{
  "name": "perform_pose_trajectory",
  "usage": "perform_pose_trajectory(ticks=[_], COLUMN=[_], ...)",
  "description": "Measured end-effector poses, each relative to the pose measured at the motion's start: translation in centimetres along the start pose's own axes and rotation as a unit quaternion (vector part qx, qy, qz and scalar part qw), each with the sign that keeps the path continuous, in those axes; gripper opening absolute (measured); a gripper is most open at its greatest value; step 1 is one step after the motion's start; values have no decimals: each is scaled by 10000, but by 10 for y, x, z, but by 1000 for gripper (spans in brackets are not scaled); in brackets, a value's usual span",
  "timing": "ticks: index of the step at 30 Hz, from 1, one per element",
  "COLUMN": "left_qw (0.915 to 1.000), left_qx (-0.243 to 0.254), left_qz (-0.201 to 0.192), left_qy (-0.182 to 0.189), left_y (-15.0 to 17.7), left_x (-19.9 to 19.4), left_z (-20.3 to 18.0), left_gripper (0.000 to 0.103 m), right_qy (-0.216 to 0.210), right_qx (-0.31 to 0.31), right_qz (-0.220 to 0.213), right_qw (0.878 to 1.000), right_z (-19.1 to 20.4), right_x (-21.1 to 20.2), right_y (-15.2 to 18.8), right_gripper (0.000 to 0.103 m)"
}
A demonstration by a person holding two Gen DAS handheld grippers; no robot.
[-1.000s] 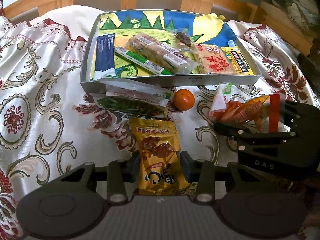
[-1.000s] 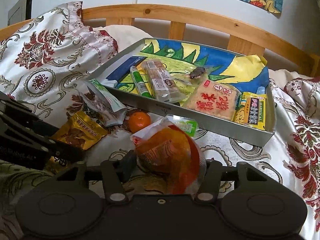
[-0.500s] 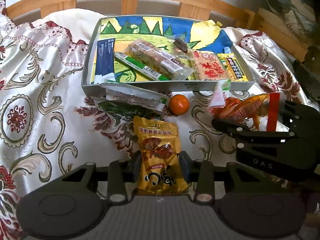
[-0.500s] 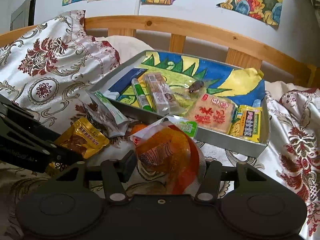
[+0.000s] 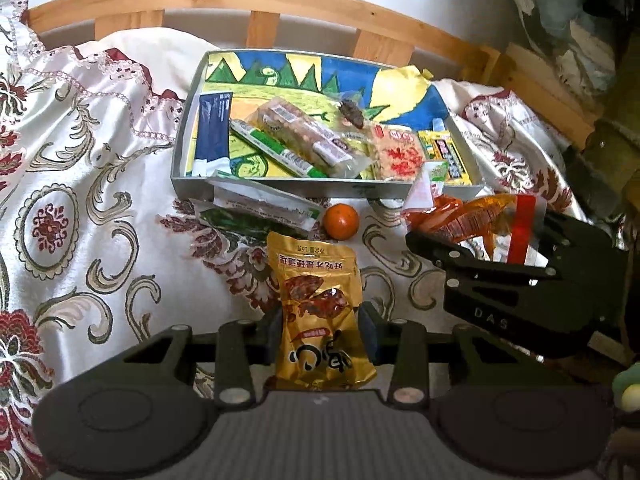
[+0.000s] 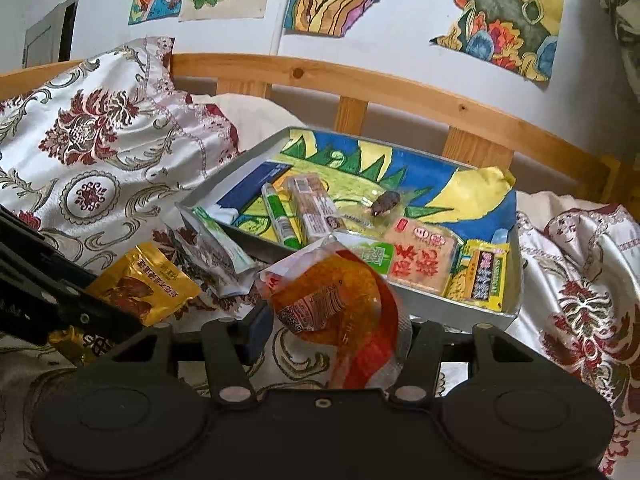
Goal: Organize snacks
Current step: 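Lift the orange packet with the right tool while the left tool grasps the gold bag, then carry both packets over the tin tray and lower them inside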
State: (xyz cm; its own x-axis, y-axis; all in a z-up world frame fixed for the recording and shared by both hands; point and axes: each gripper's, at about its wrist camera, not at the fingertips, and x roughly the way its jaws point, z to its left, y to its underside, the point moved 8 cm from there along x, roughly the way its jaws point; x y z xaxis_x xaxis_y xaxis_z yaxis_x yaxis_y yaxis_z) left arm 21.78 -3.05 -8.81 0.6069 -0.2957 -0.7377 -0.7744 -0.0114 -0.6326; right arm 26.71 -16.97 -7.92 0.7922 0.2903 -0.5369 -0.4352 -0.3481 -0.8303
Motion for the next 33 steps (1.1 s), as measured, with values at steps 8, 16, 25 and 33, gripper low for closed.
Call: perform_pose_trajectory(ticks=[8, 16, 25, 33], left_qw=[9991, 9972, 9925, 9905], left_qx=[-108, -18, 305, -121], left_qz=[-388, -704, -1178, -1370], left_qy=[120, 241, 89, -82], left_y=[-31, -91, -175, -195], left_x=[-5, 11, 51, 77], left_z=[5, 18, 37, 78], left_gripper=[43, 43, 43, 44], right_qy=[246, 489, 644, 802], right_qx=[204, 415, 739, 735], right_qz=[-318, -756, -932, -903], right_qw=[9990, 9951, 9908, 9900], right_z=[-10, -28, -50, -59], right_x=[-4, -2, 30, 63], right_y=[-1, -10, -42, -62], right_gripper=[57, 57, 57, 57])
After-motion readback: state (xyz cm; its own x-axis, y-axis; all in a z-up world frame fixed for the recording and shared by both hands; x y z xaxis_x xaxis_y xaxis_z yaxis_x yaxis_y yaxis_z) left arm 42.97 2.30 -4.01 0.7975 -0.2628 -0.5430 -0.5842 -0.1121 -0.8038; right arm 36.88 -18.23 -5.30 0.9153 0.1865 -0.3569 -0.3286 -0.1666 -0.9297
